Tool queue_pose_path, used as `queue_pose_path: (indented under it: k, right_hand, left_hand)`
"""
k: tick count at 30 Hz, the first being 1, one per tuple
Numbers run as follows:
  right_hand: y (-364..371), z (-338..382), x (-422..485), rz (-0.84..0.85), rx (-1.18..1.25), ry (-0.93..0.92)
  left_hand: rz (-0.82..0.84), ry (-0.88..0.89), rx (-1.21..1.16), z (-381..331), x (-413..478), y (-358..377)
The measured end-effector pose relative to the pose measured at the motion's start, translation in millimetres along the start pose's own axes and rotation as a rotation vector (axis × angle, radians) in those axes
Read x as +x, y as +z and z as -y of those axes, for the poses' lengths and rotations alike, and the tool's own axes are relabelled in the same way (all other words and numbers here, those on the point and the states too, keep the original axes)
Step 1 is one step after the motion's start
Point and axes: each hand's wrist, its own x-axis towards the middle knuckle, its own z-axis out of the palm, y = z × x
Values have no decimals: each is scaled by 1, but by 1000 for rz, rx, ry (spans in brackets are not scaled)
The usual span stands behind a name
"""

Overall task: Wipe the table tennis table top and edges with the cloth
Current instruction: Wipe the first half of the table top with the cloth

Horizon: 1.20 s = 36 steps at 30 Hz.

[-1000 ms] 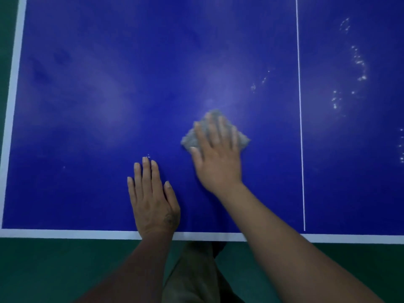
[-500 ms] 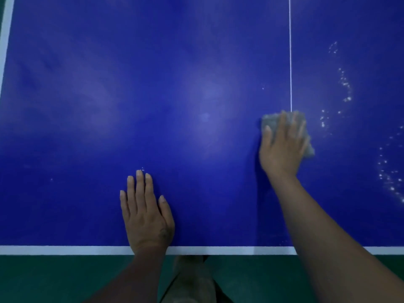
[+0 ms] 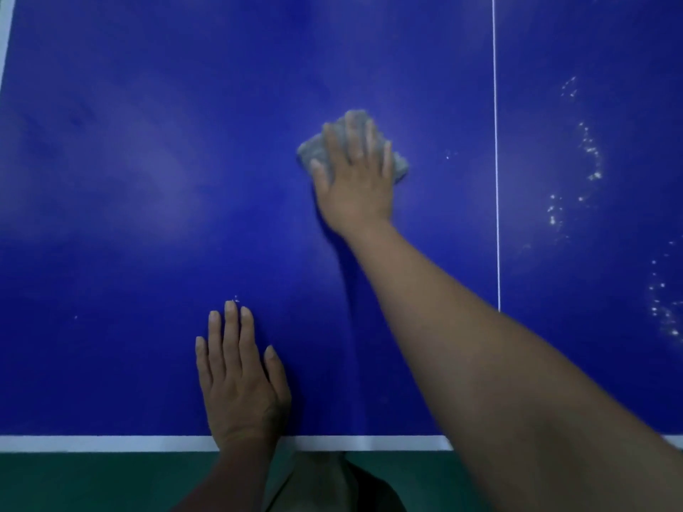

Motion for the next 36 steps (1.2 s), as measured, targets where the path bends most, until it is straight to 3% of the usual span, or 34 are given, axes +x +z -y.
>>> queue_pose_path:
  k: [7, 10, 13, 21, 25, 27, 32, 36]
  right_hand:
    - [-38, -175, -24, -96, 5, 453]
    - [-42, -215, -65, -45, 64, 673]
    - [-31, -194, -95, -32, 30, 614]
    - [21, -23, -155, -10, -39, -15]
    - [18, -54, -159, -40, -19, -162]
    - [6, -102, -146, -60, -27, -91]
    - [-33, -238, -130, -23, 5, 361]
    - [-42, -264, -145, 24, 8, 495]
  left_hand:
    - [6, -11, -17, -1, 0, -2]
    - [18, -22, -12, -1, 0, -4]
    - [37, -23, -11, -3, 0, -5]
    - [31, -19, 3, -1, -2, -4]
    - [24, -26, -4, 0, -3, -6]
    - [19, -27, -1, 0, -2, -7]
    - [-1, -22, -1, -4, -3, -12]
    - [3, -37, -7, -8, -2, -16]
